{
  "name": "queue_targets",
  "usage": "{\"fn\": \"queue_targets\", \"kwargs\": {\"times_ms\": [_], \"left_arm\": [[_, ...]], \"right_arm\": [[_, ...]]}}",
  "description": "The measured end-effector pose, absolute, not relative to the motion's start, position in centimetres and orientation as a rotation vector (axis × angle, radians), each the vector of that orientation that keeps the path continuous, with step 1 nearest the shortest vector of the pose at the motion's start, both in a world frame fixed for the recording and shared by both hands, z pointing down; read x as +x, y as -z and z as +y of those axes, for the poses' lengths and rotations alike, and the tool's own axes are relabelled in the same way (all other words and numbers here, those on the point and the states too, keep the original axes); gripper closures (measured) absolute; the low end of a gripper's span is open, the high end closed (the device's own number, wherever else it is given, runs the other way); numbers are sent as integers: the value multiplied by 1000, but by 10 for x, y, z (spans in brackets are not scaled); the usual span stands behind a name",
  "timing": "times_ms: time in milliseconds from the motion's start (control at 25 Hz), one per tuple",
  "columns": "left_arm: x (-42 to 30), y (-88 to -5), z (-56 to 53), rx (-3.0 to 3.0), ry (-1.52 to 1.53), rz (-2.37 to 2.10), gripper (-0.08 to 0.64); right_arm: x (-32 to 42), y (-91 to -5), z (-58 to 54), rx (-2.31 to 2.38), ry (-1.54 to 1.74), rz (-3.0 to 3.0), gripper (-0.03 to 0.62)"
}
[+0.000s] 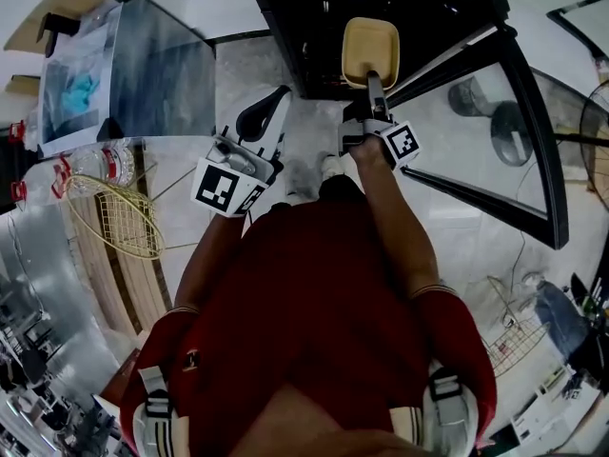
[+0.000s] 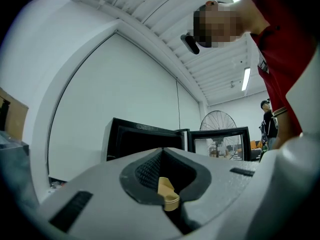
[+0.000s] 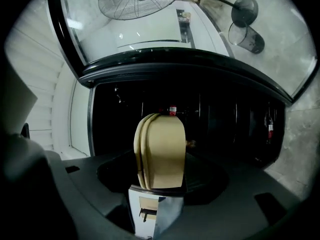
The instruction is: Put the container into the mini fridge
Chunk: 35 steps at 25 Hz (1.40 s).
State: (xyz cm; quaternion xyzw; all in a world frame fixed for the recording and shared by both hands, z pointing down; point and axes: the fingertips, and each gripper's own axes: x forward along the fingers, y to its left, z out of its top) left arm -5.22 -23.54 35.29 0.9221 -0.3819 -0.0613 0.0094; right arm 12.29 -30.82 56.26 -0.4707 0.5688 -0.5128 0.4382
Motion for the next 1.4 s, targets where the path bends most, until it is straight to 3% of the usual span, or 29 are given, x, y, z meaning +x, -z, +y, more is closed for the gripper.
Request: {"fn": "queue_targets", "kwargs": {"times_ms": [1400], "left_arm": [[-48, -394, -317, 2728, 90, -1450, 553]], "right_arm": [[144, -640, -446, -1165, 1348, 1334, 337]]}}
